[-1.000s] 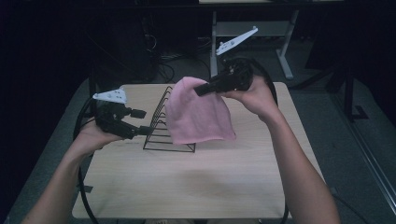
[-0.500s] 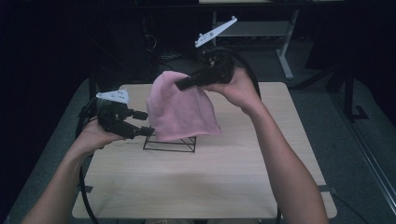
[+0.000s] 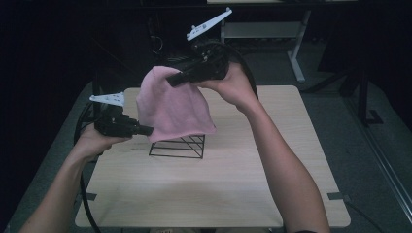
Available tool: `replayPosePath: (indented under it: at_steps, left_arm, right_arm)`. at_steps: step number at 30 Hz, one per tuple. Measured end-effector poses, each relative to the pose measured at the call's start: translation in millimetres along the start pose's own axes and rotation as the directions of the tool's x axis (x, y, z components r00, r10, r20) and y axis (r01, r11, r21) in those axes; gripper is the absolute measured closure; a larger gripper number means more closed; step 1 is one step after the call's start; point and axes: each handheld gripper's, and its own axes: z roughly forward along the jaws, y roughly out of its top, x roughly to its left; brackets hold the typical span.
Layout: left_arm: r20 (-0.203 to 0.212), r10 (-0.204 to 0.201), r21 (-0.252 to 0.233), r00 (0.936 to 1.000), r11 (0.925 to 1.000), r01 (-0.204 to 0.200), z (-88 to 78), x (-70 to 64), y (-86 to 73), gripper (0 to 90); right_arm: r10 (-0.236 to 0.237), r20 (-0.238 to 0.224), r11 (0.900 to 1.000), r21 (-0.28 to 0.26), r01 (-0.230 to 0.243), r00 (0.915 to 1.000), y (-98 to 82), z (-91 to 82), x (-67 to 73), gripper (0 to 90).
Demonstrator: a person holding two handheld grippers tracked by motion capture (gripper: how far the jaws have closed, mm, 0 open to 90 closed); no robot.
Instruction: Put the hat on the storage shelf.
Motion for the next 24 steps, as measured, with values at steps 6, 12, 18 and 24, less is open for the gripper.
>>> replayPosePath:
  at_steps: [6,12,18,24]
  left_arm:
    - [-0.044,-0.015,-0.026,0.9989,0.9996,0.014,-7.6,9.2,2.1,82.3]
    - [-0.087,-0.029,-0.040,0.9958,0.9988,0.026,-13.4,20.8,8.2,82.3]
    - [-0.121,-0.031,-0.035,0.9921,0.9990,0.027,-11.6,31.8,15.5,82.3]
    - [-0.130,-0.035,-0.010,0.9909,0.9994,0.034,-2.8,38.2,18.0,82.2]
  right_arm:
    - [0.002,0.003,1.000,-0.012,-0.002,1.0000,5.3,4.0,-6.3,79.1]
    - [0.006,0.012,1.000,-0.023,-0.005,0.9999,10.6,6.4,-15.8,79.1]
    - [0.015,0.031,0.999,-0.030,-0.014,0.9994,14.3,7.4,-28.4,79.1]
    - [0.041,0.047,0.999,-0.031,-0.039,0.9981,9.0,9.5,-41.4,79.1]
